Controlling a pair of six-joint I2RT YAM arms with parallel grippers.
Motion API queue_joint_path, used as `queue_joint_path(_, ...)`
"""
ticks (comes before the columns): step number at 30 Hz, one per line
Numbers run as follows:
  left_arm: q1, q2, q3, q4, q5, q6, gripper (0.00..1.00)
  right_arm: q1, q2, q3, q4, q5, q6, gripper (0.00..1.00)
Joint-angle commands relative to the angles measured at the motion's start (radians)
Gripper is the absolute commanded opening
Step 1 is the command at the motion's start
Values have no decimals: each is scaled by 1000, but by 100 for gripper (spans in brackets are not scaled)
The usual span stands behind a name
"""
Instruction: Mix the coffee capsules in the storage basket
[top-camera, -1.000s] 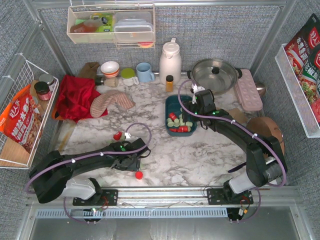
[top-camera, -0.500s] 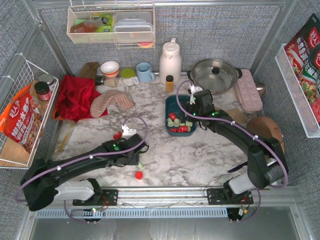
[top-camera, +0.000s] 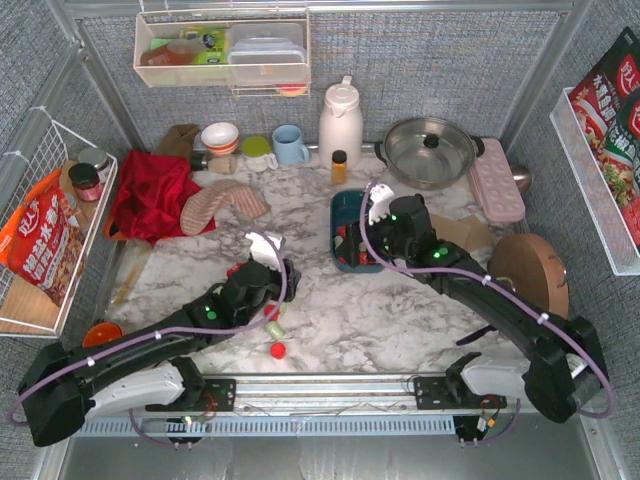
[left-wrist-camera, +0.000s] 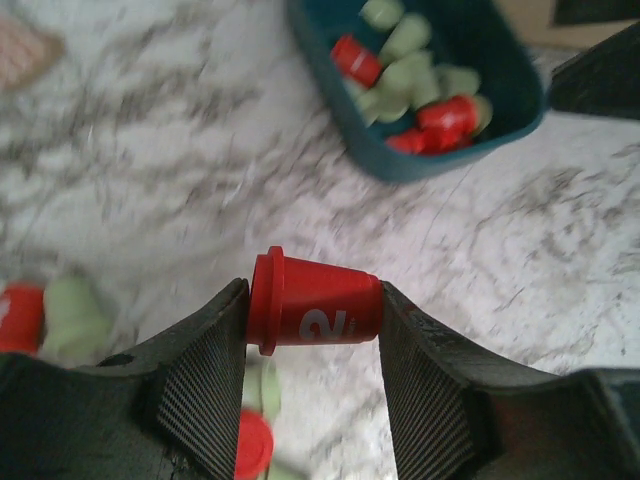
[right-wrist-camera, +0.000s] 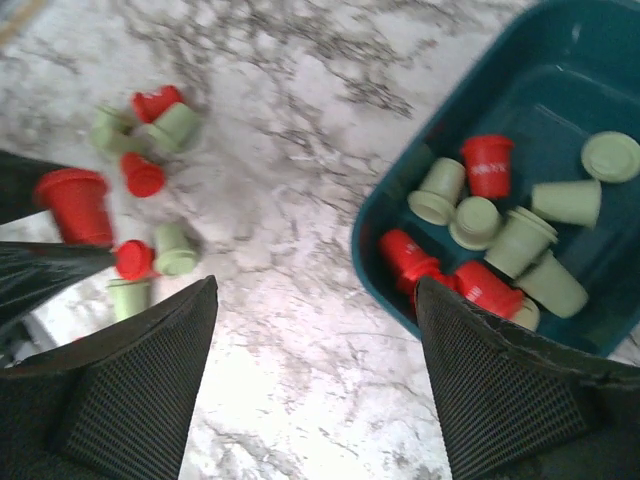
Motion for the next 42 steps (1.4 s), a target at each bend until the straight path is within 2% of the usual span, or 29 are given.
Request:
queue_joint_path(1, 0, 26, -32, 434, 75, 265, 49, 11, -57, -3, 53, -118, 27, 83)
queue_joint_path(10, -1, 114, -49, 591, 183, 380, 51, 32, -44, 3, 87, -253, 79, 69)
queue_joint_path(21, -10, 180, -87, 697, 344, 428, 51, 88, 40, 48, 76, -292, 71, 65)
queue_joint_path(29, -13, 151, -90, 704, 292, 461, 51, 127, 105, 95, -9, -317, 12, 63)
queue_joint_path(32, -13, 128, -97, 701, 256, 469, 51, 137, 135, 153, -53, -314, -8, 58)
queue_joint_path(42, -13, 82, -128, 700, 198, 457, 52, 143, 180, 193, -114, -309, -23, 37)
